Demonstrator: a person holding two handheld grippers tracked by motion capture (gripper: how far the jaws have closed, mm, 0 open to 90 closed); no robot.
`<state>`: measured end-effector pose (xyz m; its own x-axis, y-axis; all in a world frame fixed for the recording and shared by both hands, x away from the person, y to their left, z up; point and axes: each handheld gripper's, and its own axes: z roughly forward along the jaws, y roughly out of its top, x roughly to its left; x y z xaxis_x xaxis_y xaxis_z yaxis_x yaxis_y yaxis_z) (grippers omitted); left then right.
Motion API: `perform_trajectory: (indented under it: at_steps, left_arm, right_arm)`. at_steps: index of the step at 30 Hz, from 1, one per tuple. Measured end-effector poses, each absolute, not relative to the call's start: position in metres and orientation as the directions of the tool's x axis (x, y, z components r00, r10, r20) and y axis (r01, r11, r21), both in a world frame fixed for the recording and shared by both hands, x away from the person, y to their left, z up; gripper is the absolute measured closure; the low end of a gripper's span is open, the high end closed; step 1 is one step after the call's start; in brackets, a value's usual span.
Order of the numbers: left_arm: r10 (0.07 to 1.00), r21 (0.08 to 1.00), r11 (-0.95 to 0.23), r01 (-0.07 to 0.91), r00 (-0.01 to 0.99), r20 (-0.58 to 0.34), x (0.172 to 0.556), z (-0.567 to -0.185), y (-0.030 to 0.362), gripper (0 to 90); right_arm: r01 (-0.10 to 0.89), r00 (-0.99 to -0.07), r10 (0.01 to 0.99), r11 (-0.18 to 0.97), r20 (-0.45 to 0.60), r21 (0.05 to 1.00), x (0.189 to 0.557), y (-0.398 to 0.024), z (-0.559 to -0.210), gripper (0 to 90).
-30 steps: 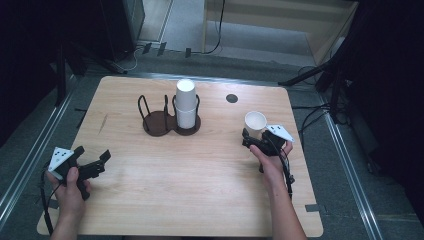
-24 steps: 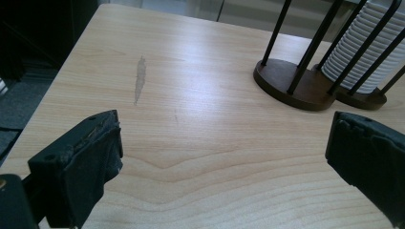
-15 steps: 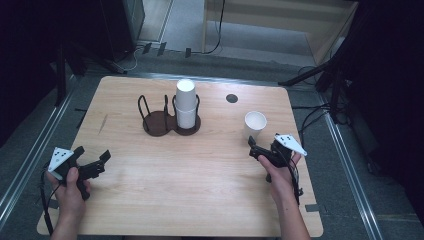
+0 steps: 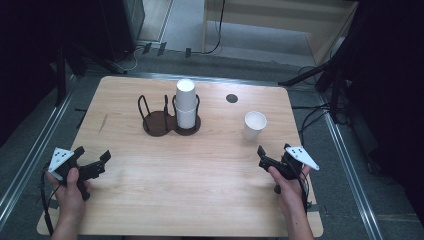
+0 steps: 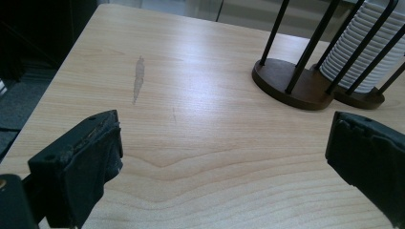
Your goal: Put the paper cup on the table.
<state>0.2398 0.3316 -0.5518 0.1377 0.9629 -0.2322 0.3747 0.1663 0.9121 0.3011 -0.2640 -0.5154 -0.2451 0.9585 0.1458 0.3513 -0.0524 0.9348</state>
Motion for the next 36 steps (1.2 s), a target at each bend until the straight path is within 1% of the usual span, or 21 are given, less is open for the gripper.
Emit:
perform_trajectory:
  at_steps: [13,25,36]
  left_arm:
    - [0.963,0.912,0.167,0.376,0.136,-0.232,0.24,-0.552,0.332,0.0]
    - [0.964,0.913,0.167,0.373,0.135,-0.231,0.24,-0.552,0.331,0.0]
    - [0.965,0.915,0.162,0.369,0.133,-0.225,0.239,-0.552,0.33,0.0]
  right_arm:
    - [0.352,-0.189,0.97,-0.075,0.149,0.933,0.275,-0.299,-0.518,0.0]
    - [0.35,-0.163,0.976,-0.079,0.144,0.934,0.261,-0.314,-0.518,0.0]
    - [0.359,-0.133,0.983,-0.07,0.126,0.931,0.243,-0.329,-0.529,0.0]
